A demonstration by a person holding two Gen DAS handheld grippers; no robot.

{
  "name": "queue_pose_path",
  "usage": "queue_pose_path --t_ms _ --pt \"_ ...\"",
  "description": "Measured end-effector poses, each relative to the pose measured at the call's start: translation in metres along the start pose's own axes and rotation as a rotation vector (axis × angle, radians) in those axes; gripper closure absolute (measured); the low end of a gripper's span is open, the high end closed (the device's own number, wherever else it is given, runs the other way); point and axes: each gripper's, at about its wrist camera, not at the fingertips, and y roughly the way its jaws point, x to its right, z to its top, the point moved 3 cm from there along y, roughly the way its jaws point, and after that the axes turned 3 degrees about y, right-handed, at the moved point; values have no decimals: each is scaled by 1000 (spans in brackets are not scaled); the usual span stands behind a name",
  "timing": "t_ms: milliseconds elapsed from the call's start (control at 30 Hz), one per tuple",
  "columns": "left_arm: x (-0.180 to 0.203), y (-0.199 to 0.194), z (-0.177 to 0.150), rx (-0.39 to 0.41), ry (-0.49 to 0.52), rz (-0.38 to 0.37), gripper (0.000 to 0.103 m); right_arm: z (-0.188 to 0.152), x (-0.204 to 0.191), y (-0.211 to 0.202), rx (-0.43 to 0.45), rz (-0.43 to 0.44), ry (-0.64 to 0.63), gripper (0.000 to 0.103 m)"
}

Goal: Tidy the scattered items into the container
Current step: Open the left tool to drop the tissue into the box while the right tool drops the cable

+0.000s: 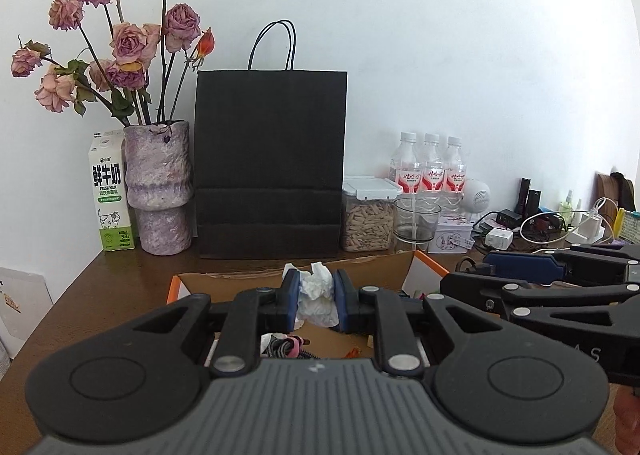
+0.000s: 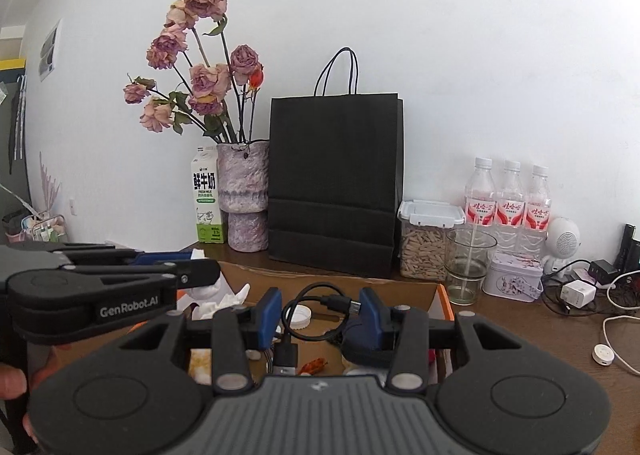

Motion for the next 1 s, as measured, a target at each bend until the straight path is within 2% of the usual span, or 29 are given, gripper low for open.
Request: queue_pose_path --t_ms 133,367,567,700,767,800,833,867,900,967,1000 --pt "-8 28 -2 -32 -23 8 84 3 3 32 -22 18 -2 61" --pt "-21 63 -6 -69 -10 63 84 0 11 75 -64 22 -16 61" --pt "-22 76 -13 -100 5 79 84 -12 14 95 -115 27 -23 61" --pt "-18 74 -15 -86 22 93 80 -14 17 96 -122 14 -17 60" --pt "-18 69 -13 -66 22 100 64 -14 17 93 -117 7 -22 58" --pt "-19 67 -11 -53 21 110 60 -13 18 92 -112 2 -23 48" --pt "-20 64 -9 -40 18 124 47 -12 18 91 -107 -3 -22 32" --pt "-22 61 -7 -25 11 140 30 -10 20 88 -99 -10 -23 22" --pt "-24 57 -5 -7 5 153 24 -9 21 86 -91 -17 -25 9" --pt "-26 50 0 27 -8 172 0 -6 23 82 -82 -28 -29 7" --pt "-27 46 2 43 -13 180 0 -5 24 80 -80 -33 -26 7"
